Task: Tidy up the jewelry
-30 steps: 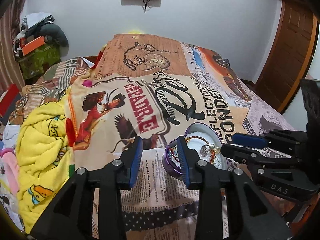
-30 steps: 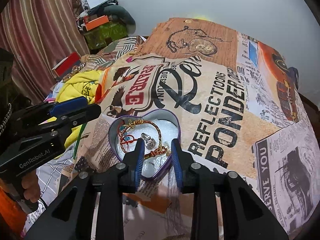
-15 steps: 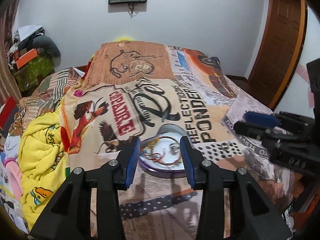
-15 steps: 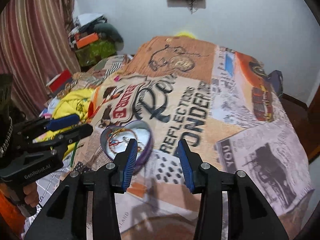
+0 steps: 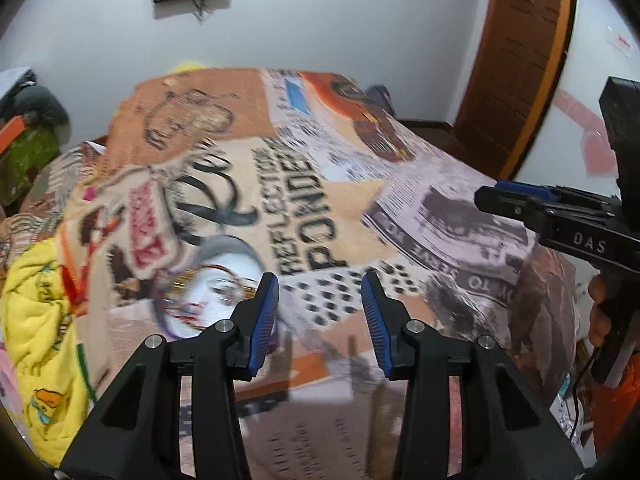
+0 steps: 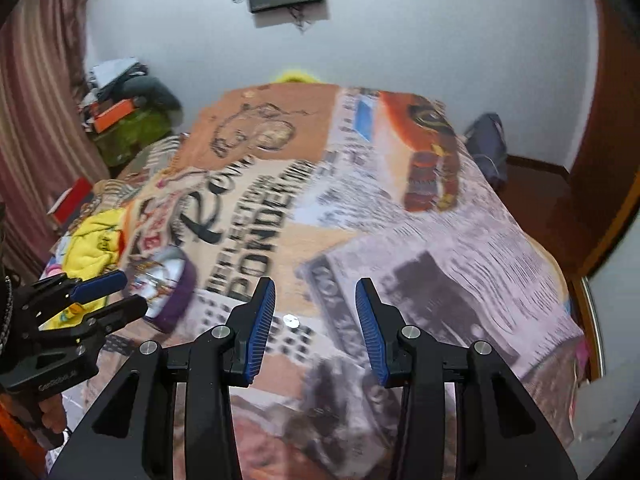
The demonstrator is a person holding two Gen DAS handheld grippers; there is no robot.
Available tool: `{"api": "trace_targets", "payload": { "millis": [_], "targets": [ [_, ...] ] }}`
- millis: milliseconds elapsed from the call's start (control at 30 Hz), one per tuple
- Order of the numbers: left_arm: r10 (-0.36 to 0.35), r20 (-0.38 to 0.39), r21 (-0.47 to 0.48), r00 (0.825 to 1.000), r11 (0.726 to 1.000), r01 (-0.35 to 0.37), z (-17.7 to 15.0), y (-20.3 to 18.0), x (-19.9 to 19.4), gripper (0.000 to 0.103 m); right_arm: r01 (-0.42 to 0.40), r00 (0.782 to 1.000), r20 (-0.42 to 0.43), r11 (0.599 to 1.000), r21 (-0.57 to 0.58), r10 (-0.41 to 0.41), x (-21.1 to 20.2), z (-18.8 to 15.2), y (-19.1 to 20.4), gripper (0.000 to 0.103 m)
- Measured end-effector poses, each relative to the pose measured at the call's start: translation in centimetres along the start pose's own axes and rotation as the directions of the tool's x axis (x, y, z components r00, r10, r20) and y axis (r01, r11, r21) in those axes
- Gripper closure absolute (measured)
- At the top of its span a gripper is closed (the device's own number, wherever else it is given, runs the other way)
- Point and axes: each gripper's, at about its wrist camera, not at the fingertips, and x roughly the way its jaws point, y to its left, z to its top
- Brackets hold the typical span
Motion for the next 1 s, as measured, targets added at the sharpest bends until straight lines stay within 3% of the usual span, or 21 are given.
{"api": "trace_targets", "payload": {
  "millis": [267,467,533,700,800,1000],
  "targets": [
    [-0.072,-0.111,0.041,0.991,0.996,0.077,-0.6,-2.6,5.7,0.061,0.02,0.996,-0.086,0.999,0.043,-0.017,2.1,-1.8,-2.7,0.065],
    [-0.072,-0.161,0.063,0.984,0.995,0.083,-0.4,-3.4,9.0,0.061,0.001,0.994,-0.11,0.999,0.048,0.004,2.9,-2.6,-3.2,0.065],
    [-0.06,-0.176,0.074,0.983,0.995,0.074,-0.2,-3.7,10.1,0.068,-0.006,0.993,-0.12,0.999,0.042,0.01,3.4,-2.6,-3.1,0.065],
    [-0.073,-0.191,0.087,0.979,0.992,0.091,0.3,-3.9,11.4,0.07,-0.028,0.99,-0.134,0.999,0.043,0.033,4.4,-2.7,-2.9,0.065],
    [-0.053,-0.189,0.103,0.981,0.992,0.074,0.3,-4.0,11.9,0.083,-0.045,0.988,-0.144,0.998,0.04,0.05,5.0,-2.7,-2.5,0.065],
    [-0.046,-0.162,0.076,0.986,0.995,0.059,0.3,-3.4,11.2,0.083,-0.084,0.984,-0.159,0.996,0.019,0.086,6.1,-2.6,-1.3,0.065]
  ]
}}
